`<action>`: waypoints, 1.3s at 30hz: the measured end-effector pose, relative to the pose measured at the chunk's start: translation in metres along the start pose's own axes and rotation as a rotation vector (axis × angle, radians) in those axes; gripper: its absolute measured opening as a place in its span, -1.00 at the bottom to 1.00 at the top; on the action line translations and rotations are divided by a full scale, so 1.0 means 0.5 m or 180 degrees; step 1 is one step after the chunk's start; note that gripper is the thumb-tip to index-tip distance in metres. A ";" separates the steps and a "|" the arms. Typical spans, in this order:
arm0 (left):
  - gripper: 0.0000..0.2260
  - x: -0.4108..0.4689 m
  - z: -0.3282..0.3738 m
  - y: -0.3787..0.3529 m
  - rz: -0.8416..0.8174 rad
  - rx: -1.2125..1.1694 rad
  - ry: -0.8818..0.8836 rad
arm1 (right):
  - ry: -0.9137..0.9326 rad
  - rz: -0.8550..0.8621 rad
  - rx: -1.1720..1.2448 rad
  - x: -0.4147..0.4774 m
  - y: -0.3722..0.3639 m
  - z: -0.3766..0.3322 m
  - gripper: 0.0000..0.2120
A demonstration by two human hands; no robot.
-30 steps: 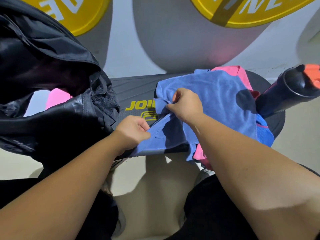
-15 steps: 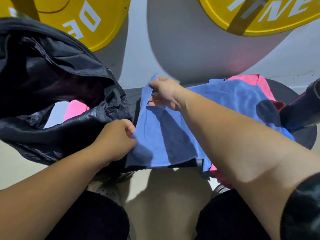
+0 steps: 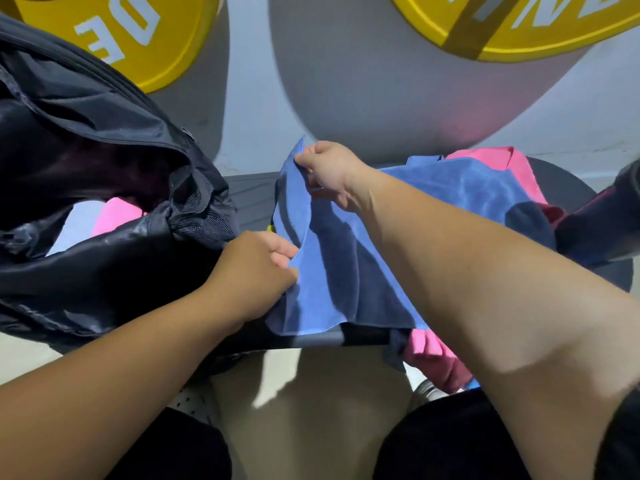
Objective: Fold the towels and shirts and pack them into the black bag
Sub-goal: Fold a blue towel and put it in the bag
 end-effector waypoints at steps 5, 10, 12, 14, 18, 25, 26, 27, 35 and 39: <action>-0.79 0.041 0.071 -0.101 -0.0269 -0.0817 0.0036 | 0.0225 0.0220 -0.0807 -0.024 0.147 -0.043 -0.81; -0.81 0.073 0.101 -0.225 -0.0472 -0.1046 0.0282 | 0.0091 0.0955 -0.0583 -0.028 0.263 0.042 -0.84; -0.83 0.082 0.106 -0.269 -0.0563 -0.1062 0.0322 | -0.0051 0.1082 -0.0585 -0.026 0.292 0.087 -0.86; -0.81 0.087 0.111 -0.298 -0.0635 -0.1003 0.0307 | -0.0164 0.1001 -0.0572 -0.028 0.312 0.113 -0.83; -0.85 0.080 0.110 -0.285 -0.0416 -0.0915 0.0210 | -0.0211 0.0853 -0.0284 -0.038 0.325 0.117 -0.93; -0.82 0.050 0.053 -0.023 0.0411 0.1598 -0.0974 | -0.0161 0.0200 0.0075 -0.004 0.176 0.024 -0.90; -0.81 0.048 0.039 0.012 0.0512 0.1983 -0.1114 | -0.0131 0.0089 0.0082 0.002 0.138 0.006 -0.90; -0.82 0.045 0.027 0.043 0.0577 0.2345 -0.1093 | -0.0099 -0.0018 0.0108 0.006 0.099 -0.010 -0.90; -0.67 0.002 -0.025 0.159 0.1246 0.3420 -0.1614 | -0.0126 -0.0622 0.0536 0.019 -0.102 -0.059 -0.85; -0.75 0.008 -0.031 0.139 0.1050 0.3245 -0.1112 | -0.0127 -0.0531 0.0506 0.018 -0.091 -0.047 -0.88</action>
Point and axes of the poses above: each hand's wrist, its own x-axis towards the middle knuckle, its own y-axis out of the back of the hand, z = x × y, the point moved 1 cm from there along x, towards the middle knuckle, and after that the axes turned 1 degree about x, right-handed, at the moved point
